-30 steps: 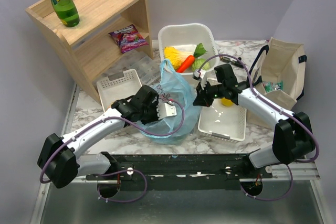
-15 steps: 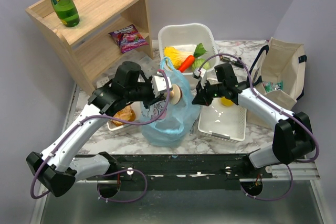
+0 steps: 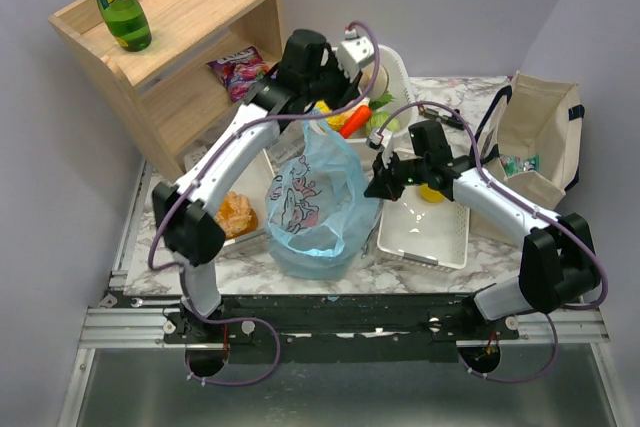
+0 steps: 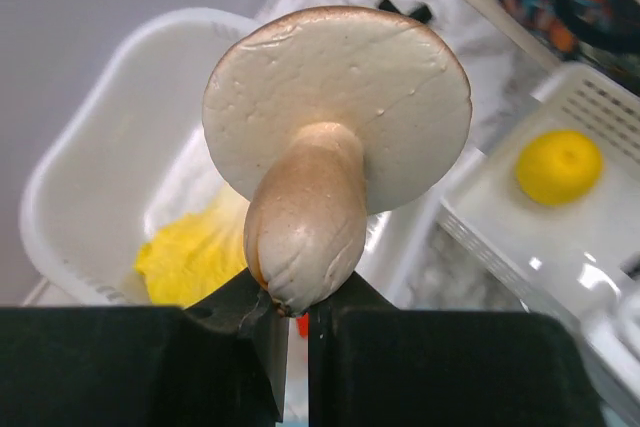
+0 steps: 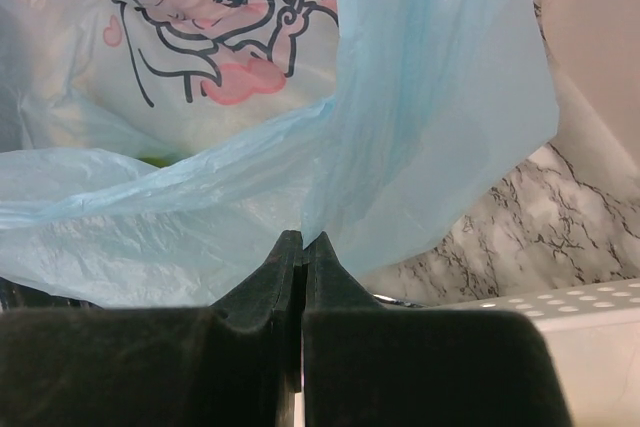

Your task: Untie the knot of the grocery bags and take out the mixed food

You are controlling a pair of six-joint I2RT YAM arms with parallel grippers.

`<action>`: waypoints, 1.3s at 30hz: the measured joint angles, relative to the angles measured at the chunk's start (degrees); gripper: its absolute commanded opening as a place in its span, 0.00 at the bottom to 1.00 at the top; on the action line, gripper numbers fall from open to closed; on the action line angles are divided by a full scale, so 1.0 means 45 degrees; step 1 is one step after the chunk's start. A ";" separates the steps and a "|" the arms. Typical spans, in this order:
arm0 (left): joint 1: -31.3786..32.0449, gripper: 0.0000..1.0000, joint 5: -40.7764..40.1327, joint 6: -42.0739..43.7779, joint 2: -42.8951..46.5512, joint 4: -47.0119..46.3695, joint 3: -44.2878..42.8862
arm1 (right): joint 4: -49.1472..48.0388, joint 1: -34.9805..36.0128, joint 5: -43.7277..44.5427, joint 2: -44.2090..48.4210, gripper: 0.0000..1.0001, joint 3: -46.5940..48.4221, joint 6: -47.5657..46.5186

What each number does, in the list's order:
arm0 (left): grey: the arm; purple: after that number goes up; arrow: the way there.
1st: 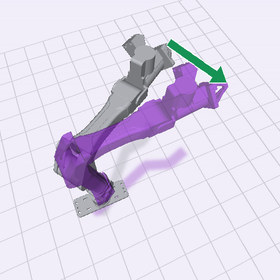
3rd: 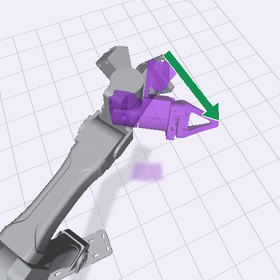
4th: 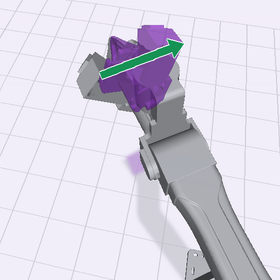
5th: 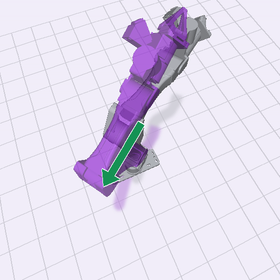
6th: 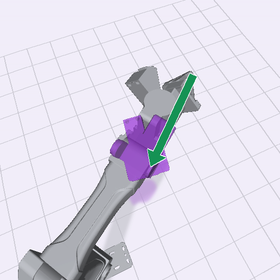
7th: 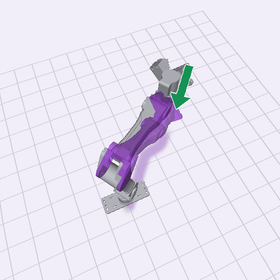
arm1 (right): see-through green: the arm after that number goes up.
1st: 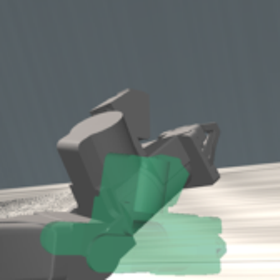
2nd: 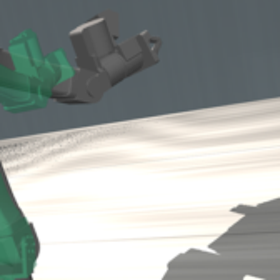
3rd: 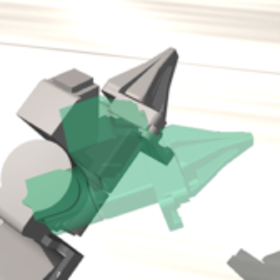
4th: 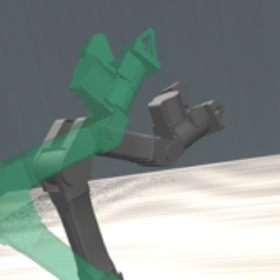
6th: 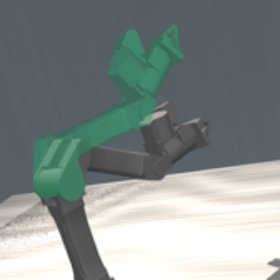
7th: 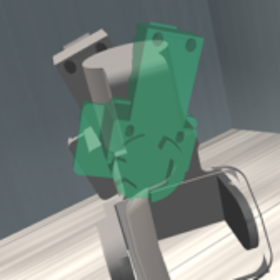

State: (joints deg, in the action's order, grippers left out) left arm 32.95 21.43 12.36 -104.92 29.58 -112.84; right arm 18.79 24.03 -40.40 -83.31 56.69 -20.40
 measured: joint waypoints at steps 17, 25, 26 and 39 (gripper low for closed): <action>-0.1171 0.81 -0.1219 0.0466 -0.3225 0.0262 -0.2725 | -0.0690 0.0000 -0.0005 0.0029 0.01 -0.0277 0.0413; -0.1180 0.65 0.3065 0.3177 0.6416 0.0986 0.5246 | -0.0957 0.0000 -0.0165 0.0039 0.01 -0.0233 0.0452; -0.1025 0.64 0.3463 0.3337 0.7213 0.1311 0.5736 | -0.0962 0.0000 -0.0204 0.0044 0.01 -0.0233 0.0423; 0.1651 0.73 0.2191 0.2569 0.5275 0.2157 1.1667 | -0.0967 0.0000 -0.0389 0.0379 0.01 -0.0291 -0.0024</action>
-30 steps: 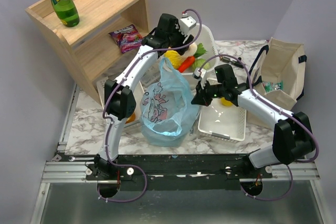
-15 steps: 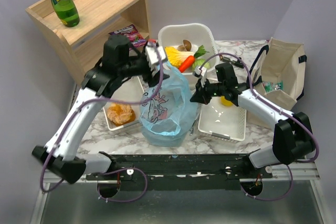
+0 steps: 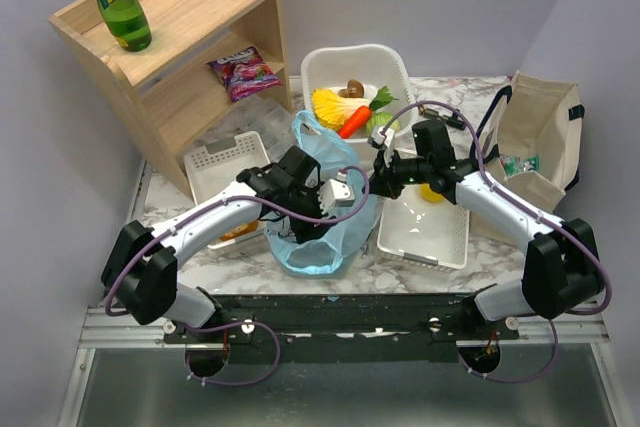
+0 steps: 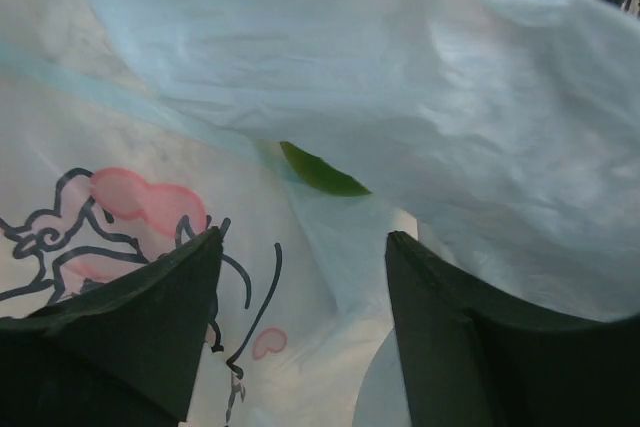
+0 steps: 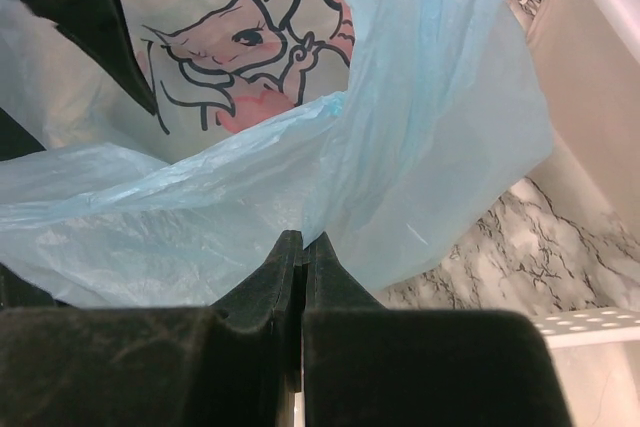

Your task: Untie the knot of the grocery bags and take out the mixed food

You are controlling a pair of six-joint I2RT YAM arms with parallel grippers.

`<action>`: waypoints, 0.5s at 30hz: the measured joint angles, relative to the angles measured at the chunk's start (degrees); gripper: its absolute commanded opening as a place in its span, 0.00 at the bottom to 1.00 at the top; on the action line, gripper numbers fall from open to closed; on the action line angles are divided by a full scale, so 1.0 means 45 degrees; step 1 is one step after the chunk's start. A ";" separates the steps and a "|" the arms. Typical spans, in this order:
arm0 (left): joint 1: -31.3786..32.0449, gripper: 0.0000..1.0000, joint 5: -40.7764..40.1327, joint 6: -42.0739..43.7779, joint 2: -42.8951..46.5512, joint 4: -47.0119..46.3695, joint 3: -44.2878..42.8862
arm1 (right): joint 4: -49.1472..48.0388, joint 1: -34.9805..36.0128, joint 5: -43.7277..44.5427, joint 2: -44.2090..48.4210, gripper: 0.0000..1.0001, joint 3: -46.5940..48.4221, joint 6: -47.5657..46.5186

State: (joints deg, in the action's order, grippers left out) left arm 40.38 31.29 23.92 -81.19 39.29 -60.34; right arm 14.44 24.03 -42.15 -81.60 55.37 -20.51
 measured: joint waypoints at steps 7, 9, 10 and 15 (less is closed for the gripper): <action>0.0146 0.94 0.0695 -0.0461 -0.0413 -0.1151 0.0782 | -0.0015 0.0000 0.0000 0.0141 0.01 -0.0233 -0.0019; 0.0364 0.94 0.0923 -0.0539 -0.0413 -0.1724 0.1117 | -0.0015 0.0000 0.0000 0.0160 0.00 -0.0325 -0.0015; 0.0500 0.94 0.1015 -0.0573 -0.0423 -0.1972 0.1253 | -0.0015 0.0000 0.0000 0.0165 0.01 -0.0364 -0.0015; 0.1180 0.85 0.1039 -0.0991 -0.1039 -0.3283 0.1418 | -0.0024 0.0000 0.0005 0.0253 0.01 -0.0597 -0.0010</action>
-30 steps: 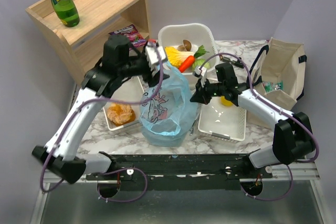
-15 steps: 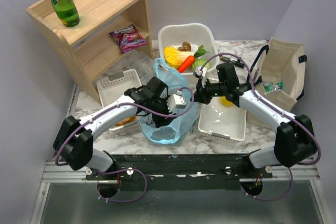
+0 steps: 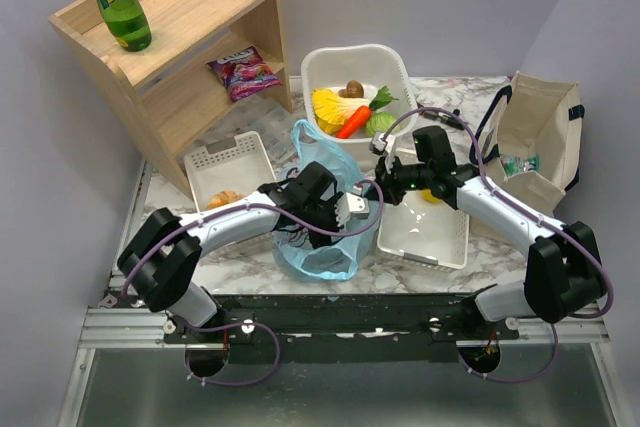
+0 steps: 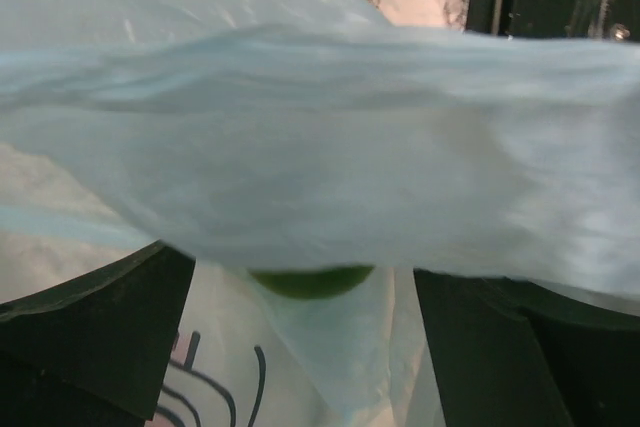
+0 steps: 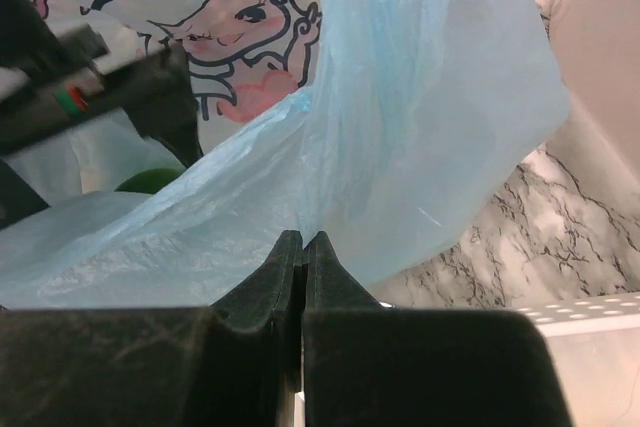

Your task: Untie the knot of the grocery bags and take out the mixed food

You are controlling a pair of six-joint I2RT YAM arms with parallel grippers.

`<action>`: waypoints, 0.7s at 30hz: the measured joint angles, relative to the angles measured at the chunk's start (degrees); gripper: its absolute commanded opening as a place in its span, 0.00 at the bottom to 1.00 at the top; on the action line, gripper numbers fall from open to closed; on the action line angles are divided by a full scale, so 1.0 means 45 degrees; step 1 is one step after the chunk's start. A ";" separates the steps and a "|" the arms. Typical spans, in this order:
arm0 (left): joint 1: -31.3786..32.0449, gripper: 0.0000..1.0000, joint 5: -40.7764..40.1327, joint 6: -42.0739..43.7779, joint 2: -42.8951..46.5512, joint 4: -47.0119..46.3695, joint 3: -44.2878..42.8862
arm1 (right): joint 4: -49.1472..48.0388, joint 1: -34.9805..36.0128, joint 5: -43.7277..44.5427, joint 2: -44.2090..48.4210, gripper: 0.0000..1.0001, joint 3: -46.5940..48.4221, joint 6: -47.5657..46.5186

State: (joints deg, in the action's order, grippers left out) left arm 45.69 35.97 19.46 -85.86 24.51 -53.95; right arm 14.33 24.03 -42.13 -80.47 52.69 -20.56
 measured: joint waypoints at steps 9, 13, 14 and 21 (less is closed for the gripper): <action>0.0622 0.21 -0.1622 -0.1564 -0.1681 -0.1588 -0.0005 | -0.0029 0.0000 0.0005 0.0495 0.01 -0.0466 0.0019; 0.0554 0.00 -0.2123 -0.1923 -0.1345 -0.1773 0.0136 | -0.0024 0.0000 0.0010 0.0646 0.01 -0.0476 -0.0058; 0.0491 0.00 -0.2268 -0.1972 -0.1020 -0.1739 0.0262 | -0.0024 0.0000 0.0010 0.0661 0.01 -0.0476 -0.0087; -0.1248 0.00 -0.2739 -0.2327 0.2511 -0.1015 0.0520 | -0.0015 0.0000 0.0010 0.0665 0.01 -0.0476 -0.0131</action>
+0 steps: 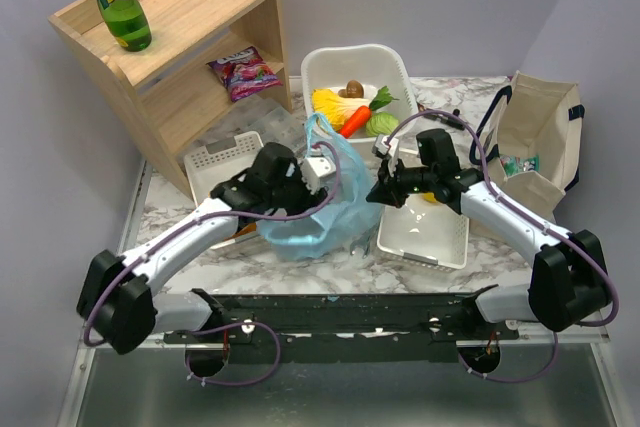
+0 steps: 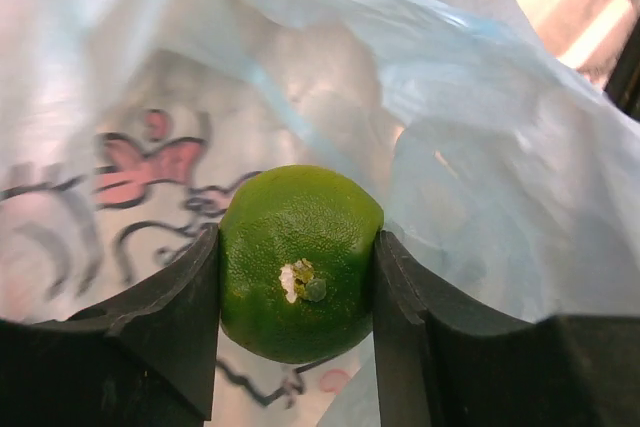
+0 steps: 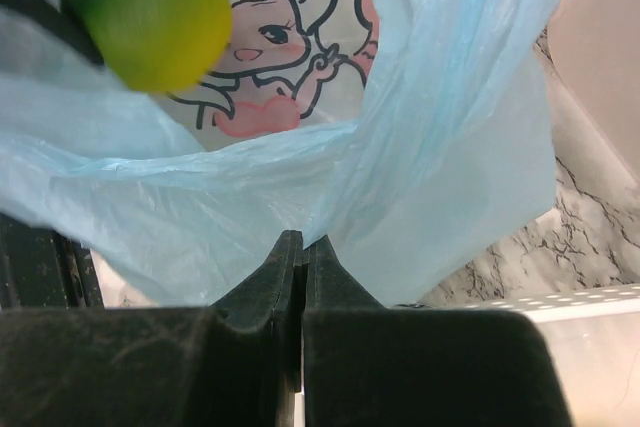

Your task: Untie the knot of the grocery bags and take out the mixed food

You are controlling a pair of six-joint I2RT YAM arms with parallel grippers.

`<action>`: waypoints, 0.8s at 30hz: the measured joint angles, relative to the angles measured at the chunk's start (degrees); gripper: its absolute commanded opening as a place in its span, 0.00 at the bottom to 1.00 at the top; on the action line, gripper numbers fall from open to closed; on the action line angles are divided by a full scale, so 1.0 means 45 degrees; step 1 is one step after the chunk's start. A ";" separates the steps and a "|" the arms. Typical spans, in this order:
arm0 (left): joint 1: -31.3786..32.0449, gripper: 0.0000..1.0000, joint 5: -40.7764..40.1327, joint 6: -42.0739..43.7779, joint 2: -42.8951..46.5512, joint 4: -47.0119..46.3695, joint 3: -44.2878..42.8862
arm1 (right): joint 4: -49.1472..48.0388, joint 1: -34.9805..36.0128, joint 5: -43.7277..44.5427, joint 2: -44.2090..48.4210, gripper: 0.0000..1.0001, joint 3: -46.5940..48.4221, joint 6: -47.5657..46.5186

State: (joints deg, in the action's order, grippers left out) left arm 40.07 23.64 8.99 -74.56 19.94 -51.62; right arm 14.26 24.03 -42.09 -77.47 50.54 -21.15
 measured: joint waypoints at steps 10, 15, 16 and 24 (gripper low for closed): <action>-0.1676 0.00 -0.0204 0.0039 0.3118 0.0053 0.0078 | 0.0000 0.0000 -0.0005 0.0000 0.01 0.0000 -0.0355; -0.1802 0.00 -0.1826 0.0029 0.3657 -0.0622 0.0107 | 0.0136 0.0000 0.0000 0.0000 0.01 0.0000 -0.0675; -0.1817 0.00 -0.2205 0.0029 0.3657 -0.0733 0.0107 | 0.0185 0.0000 0.0000 0.0000 0.01 0.0000 -0.0753; -0.2064 0.00 -0.4789 0.0675 0.3672 -0.1350 0.0087 | 0.0544 -0.0015 0.0155 0.0000 0.01 0.0005 -0.1399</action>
State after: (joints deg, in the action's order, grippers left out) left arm 30.79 2.09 12.03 -58.04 13.87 -51.22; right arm 16.71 23.97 -41.39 -77.47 50.57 -27.44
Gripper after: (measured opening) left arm 0.537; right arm 0.027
